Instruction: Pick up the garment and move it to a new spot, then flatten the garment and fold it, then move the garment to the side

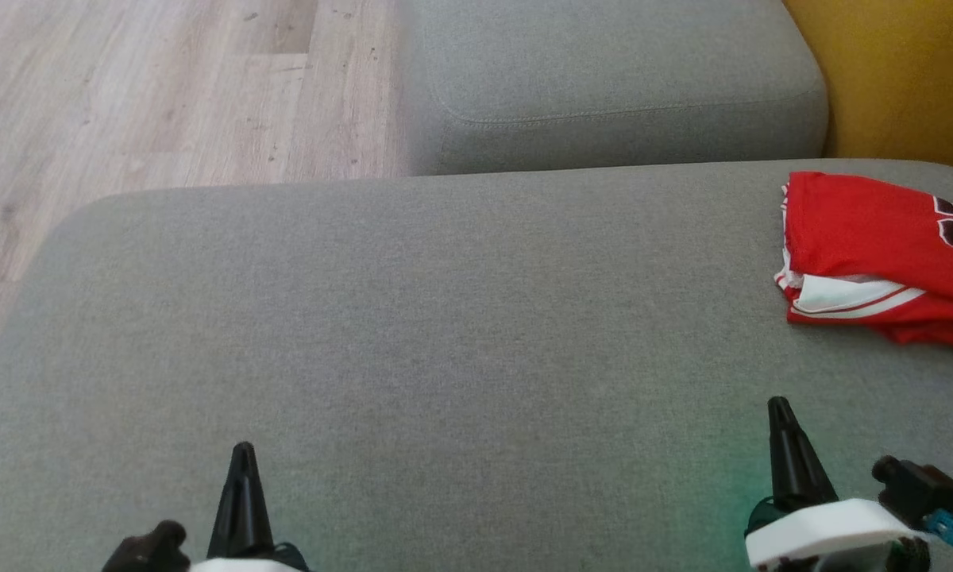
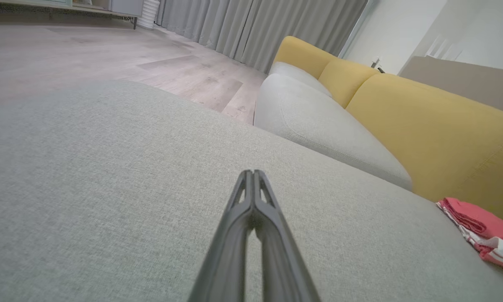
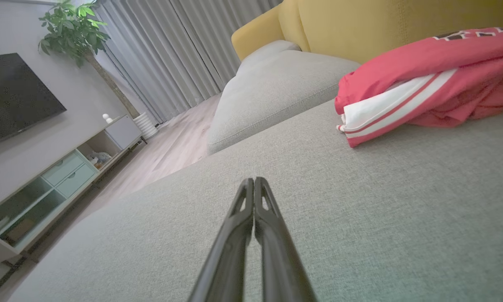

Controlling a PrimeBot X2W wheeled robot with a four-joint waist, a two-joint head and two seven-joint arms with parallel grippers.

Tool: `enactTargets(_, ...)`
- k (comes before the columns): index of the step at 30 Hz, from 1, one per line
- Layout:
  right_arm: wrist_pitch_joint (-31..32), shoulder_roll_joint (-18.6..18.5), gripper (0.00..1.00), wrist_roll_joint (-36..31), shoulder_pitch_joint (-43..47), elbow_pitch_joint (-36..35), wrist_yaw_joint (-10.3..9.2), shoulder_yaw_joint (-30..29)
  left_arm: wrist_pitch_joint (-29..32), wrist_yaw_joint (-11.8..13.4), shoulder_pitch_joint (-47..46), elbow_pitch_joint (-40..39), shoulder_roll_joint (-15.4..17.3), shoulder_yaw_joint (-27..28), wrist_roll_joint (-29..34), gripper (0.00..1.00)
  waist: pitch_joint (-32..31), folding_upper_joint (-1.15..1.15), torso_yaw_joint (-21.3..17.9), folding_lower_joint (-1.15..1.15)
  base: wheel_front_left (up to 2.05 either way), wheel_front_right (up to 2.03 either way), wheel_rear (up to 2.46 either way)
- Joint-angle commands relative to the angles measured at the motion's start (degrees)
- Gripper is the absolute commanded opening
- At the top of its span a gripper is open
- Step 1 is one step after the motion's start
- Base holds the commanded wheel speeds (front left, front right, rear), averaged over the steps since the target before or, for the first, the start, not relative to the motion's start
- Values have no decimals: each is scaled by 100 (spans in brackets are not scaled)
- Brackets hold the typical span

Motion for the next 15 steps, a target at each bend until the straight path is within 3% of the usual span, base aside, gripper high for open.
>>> enactTargets(1,48,-88,0,229,-333,-200,-1,-20,37,-37,-292,-153,82,117,-216,0,6,0,-6,0,0,0,0)
enactTargets(15,245,-106,0,1146,-444,-209,-2,-116,227,-167,-448,-98,107,265,-1131,0,48,0,-48,0,0,0,0)
